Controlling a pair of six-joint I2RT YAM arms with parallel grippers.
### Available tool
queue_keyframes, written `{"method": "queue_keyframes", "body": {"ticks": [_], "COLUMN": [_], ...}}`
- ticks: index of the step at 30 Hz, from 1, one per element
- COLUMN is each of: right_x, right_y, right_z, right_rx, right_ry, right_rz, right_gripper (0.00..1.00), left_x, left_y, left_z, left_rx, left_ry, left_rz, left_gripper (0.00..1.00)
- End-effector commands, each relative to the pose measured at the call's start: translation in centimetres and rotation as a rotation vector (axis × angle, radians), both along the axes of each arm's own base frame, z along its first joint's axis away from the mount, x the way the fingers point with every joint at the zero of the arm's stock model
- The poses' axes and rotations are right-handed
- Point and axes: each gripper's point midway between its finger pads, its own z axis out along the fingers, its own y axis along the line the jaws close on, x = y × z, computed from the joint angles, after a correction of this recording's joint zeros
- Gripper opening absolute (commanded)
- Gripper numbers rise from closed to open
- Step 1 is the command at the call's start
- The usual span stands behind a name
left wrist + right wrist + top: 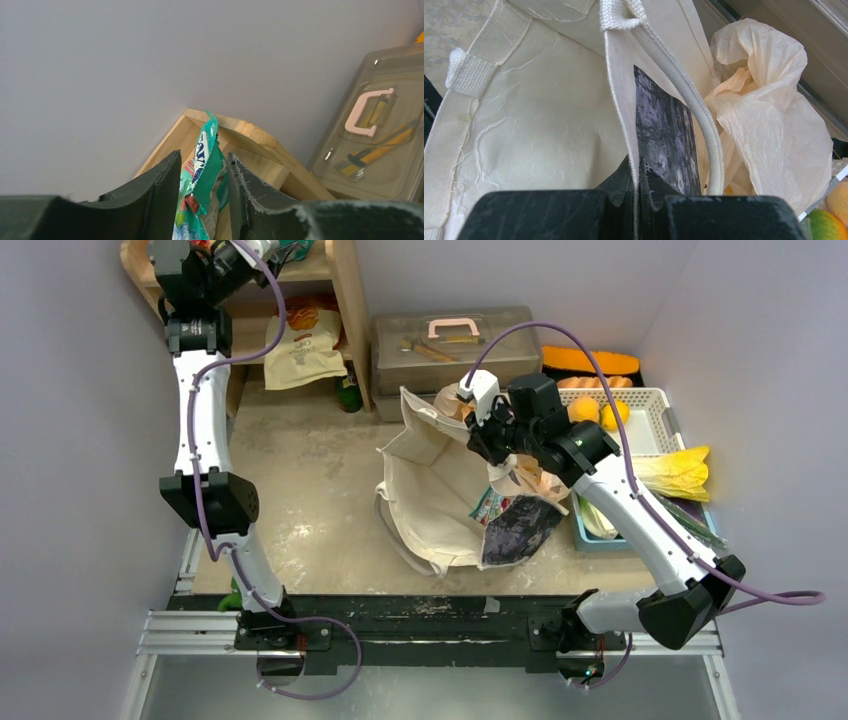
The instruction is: Untie the knot of the grocery bags and take out the mixed food
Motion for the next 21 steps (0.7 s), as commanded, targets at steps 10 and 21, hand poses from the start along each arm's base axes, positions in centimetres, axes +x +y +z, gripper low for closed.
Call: {"method": "queue_keyframes", "body": {"ticks": [10, 21], "right_x": [0.1, 0.4], "right_y": [0.0, -0.1], "right_z": [1.9, 2.0], "right_rx": [0.038, 0.034], "right_ry": [-0.034, -0.042], "right_rz": [-0.013, -0.02], "right_gripper": [0.0, 0.0], "left_x": [-0.6, 5.0], "left_y": [2.1, 5.2], "left_z": [-0.5, -4.5], "left_rx": [-0.164, -0.25], "left_ry": [0.12, 0.258], "left_rz": [0.094, 0.252], "left_gripper": [0.32, 0.29]}}
